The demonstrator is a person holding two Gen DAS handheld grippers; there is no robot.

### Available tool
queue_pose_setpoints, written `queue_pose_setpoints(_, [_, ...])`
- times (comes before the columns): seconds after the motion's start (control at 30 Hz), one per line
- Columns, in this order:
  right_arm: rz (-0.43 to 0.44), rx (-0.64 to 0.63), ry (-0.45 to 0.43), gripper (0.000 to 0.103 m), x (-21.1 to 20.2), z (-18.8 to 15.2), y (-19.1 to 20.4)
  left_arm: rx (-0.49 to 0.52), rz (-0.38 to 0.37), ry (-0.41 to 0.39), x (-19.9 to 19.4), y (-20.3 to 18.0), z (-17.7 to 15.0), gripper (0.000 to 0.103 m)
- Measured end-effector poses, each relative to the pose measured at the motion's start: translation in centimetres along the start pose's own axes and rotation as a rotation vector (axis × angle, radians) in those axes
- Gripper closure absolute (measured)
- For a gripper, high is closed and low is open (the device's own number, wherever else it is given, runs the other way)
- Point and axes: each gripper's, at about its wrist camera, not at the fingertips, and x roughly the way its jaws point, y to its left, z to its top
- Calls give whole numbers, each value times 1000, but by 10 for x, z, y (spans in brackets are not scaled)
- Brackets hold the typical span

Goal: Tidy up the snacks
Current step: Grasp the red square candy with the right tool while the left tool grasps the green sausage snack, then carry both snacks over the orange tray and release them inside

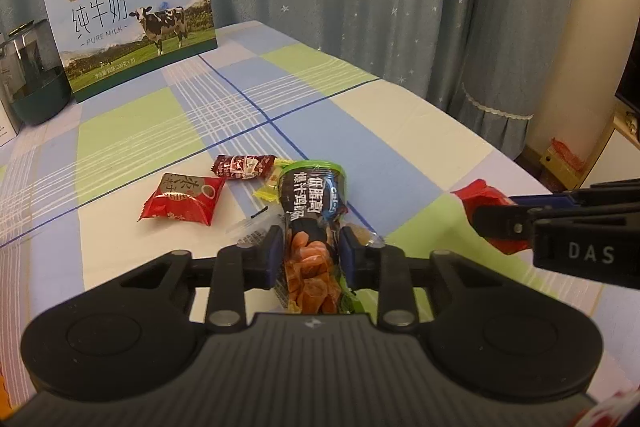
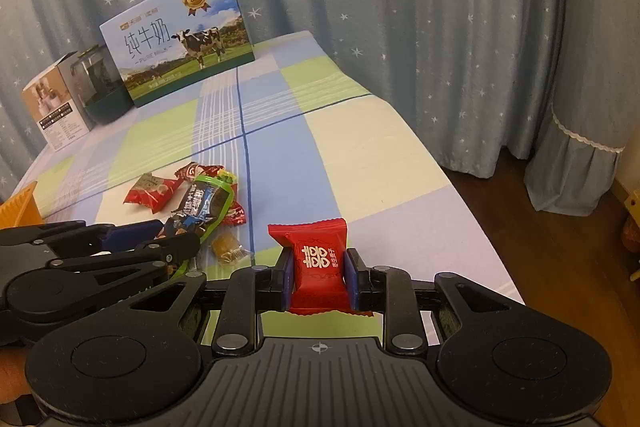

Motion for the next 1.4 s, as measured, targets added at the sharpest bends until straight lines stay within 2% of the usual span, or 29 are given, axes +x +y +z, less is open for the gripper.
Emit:
queue_pose_setpoints(0.13, [-3,3,-2,77,0,0,0,7,-2,9,1,1,0,77])
queue_pose_setpoints(0.4, [7,5,-22,77,-3,0,0,-68,-22,-4,-21,13,-3,77])
queue_pose_setpoints(0.7, [55,-35,-46,77,-11,-3,17,-134,23,-13,-65,36,-14,77])
queue_pose_setpoints(1.07, [128,-64,-38,77,-34,-17,70,-190,90,-24,-135,74,-35,77])
queue_pose_setpoints(1.4, [227,-150,-50,77,-57,-15,148,-264,170,-55,-203,116,-55,77])
